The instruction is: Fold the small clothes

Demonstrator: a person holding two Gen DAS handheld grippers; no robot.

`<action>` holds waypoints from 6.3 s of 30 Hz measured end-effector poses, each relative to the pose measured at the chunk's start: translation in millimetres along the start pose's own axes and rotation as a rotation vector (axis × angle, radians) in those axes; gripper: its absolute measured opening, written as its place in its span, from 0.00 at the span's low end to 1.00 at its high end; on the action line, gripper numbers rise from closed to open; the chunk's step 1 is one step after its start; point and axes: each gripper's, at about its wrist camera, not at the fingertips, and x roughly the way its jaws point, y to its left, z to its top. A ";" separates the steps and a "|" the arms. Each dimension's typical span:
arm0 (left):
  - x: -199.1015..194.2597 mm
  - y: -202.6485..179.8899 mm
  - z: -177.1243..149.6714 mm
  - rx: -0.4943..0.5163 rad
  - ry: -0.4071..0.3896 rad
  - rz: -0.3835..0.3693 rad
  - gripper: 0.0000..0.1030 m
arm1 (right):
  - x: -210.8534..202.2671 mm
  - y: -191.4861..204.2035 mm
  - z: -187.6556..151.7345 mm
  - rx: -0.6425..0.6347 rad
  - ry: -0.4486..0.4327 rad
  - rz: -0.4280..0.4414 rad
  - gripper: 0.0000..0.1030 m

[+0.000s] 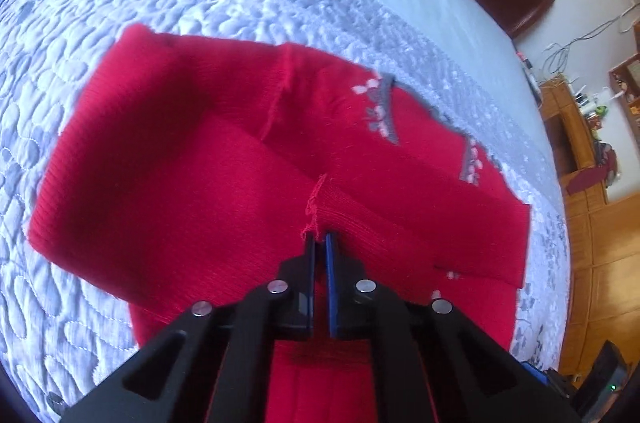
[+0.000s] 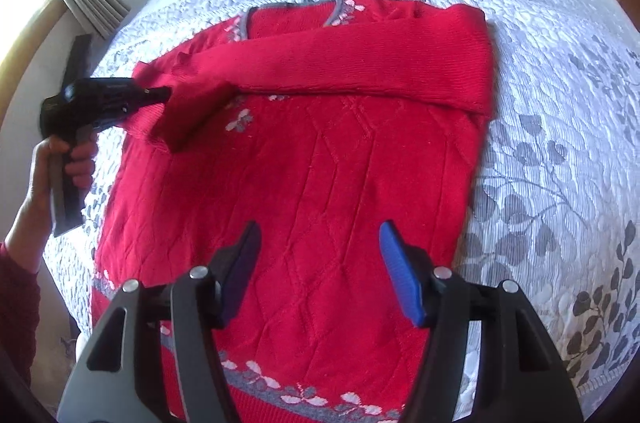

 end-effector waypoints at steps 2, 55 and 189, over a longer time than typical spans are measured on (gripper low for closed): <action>-5.1 -11.3 0.7 0.020 -0.028 -0.035 0.03 | 0.8 -0.3 1.1 0.007 0.020 0.002 0.60; -125.5 -108.3 19.2 0.332 0.048 0.302 0.70 | -65.9 31.7 120.1 0.196 0.146 -0.130 0.64; -112.2 37.1 -247.4 0.279 0.272 0.349 0.83 | -41.5 -56.7 -183.0 0.289 0.364 0.046 0.44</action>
